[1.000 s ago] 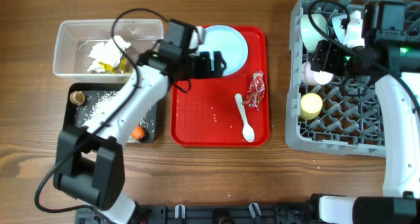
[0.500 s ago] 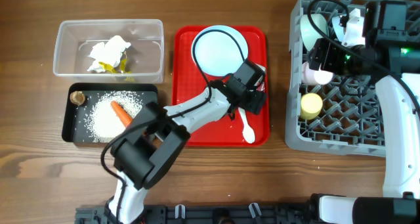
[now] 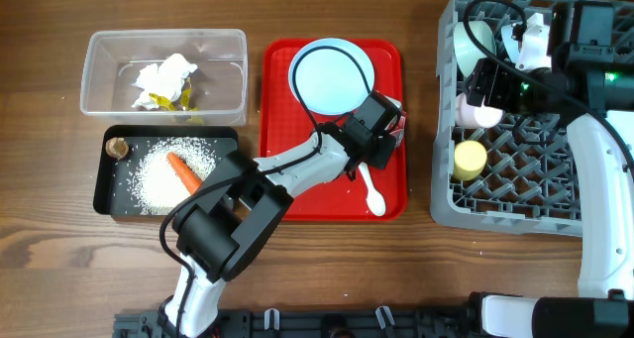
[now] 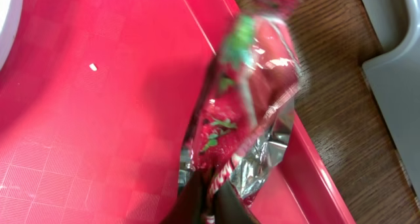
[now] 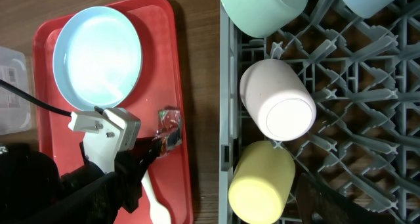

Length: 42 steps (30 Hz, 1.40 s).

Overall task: Sort waste into correct bins and load items into the dishwasher rack
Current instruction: 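Grasp the red snack wrapper on the red tray with the left gripper, then drop the red wrapper into the clear plastic bin, then grasp the white spoon on the red tray with the right gripper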

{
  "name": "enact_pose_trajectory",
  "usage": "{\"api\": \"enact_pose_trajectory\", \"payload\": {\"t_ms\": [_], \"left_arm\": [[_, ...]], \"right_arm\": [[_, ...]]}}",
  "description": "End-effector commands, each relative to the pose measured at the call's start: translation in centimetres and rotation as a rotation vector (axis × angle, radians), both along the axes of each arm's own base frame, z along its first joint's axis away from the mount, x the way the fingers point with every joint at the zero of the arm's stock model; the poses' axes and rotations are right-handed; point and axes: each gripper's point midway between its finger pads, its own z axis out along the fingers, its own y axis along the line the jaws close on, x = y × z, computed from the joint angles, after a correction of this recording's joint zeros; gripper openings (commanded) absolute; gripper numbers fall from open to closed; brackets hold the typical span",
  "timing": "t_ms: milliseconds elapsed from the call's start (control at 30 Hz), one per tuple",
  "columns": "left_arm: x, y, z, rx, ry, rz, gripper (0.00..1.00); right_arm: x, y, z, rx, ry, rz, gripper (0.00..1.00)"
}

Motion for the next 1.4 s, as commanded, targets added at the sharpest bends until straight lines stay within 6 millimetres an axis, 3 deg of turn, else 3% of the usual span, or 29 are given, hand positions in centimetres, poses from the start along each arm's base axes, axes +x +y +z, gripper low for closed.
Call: {"api": "enact_pose_trajectory", "payload": {"t_ms": [0, 133, 333, 400, 467, 533, 633, 700, 733, 800, 867, 900, 933, 967, 1000, 1033, 1133, 1233, 1367], "left_arm": [[0.0, 0.4, -1.1, 0.02, 0.012, 0.003, 0.04], [0.2, 0.5, 0.3, 0.007, -0.004, 0.006, 0.04], [3.2, 3.5, 7.5, -0.068, -0.088, 0.092, 0.04], [4.7, 6.3, 10.2, -0.087, -0.115, 0.152, 0.04], [6.7, 10.3, 12.6, -0.1, -0.144, 0.241, 0.04], [8.4, 13.8, 13.9, -0.106, -0.165, 0.321, 0.04], [11.3, 22.1, 13.7, -0.083, -0.16, 0.501, 0.04], [11.8, 26.5, 13.1, -0.06, -0.133, 0.592, 0.04], [11.9, 27.5, 13.0, -0.057, -0.129, 0.613, 0.04], [12.2, 31.4, 12.7, -0.044, -0.118, 0.695, 0.04], [12.4, 34.2, 12.7, -0.041, -0.118, 0.753, 0.16], [12.4, 34.8, 12.7, -0.041, -0.119, 0.766, 0.29], [12.4, 35.2, 12.7, -0.04, -0.119, 0.774, 0.56], [12.4, 35.3, 12.7, -0.04, -0.119, 0.776, 0.74], [12.4, 35.3, 12.7, -0.04, -0.119, 0.776, 0.9], [12.4, 35.2, 12.7, -0.041, -0.118, 0.773, 0.95], [12.3, 33.3, 12.7, -0.077, -0.102, 0.723, 0.98], [12.2, 31.5, 12.8, -0.086, -0.098, 0.684, 0.99], [12.1, 31.3, 12.7, -0.085, -0.095, 0.678, 1.0]], "right_arm": [[0.1, 0.3, 0.6, -0.004, -0.02, 0.028, 0.86], [0.1, 0.1, 0.6, -0.017, -0.019, 0.02, 0.86], [0.1, 0.0, 0.6, -0.02, -0.019, 0.019, 0.86], [0.2, 0.0, 0.6, -0.02, -0.021, 0.019, 0.86], [0.2, 0.0, 0.6, -0.02, -0.022, 0.019, 0.86], [0.2, 0.0, 0.6, -0.02, -0.022, 0.019, 0.86], [0.1, 0.0, 0.6, -0.019, -0.02, 0.018, 0.86], [0.1, 0.0, 0.6, -0.018, -0.019, 0.018, 0.86], [0.1, 0.0, 0.6, -0.018, -0.019, 0.017, 0.86], [0.1, 0.1, 0.6, -0.015, -0.02, 0.019, 0.86], [0.1, 0.1, 0.6, -0.014, -0.019, 0.019, 0.86], [0.1, 0.1, 0.6, -0.014, -0.018, 0.019, 0.86], [0.1, 0.1, 0.6, -0.014, -0.018, 0.018, 0.86], [0.1, 0.1, 0.6, -0.014, -0.018, 0.019, 0.86], [0.1, 0.1, 0.6, -0.014, -0.018, 0.019, 0.86], [0.1, 0.2, 0.6, -0.01, -0.018, 0.021, 0.86], [0.1, 1.1, 0.7, 0.03, -0.026, 0.062, 0.86], [0.0, 3.9, 0.3, 0.076, -0.018, 0.176, 0.85], [-0.3, 8.7, -3.5, 0.081, 0.095, 0.302, 0.84]]}}
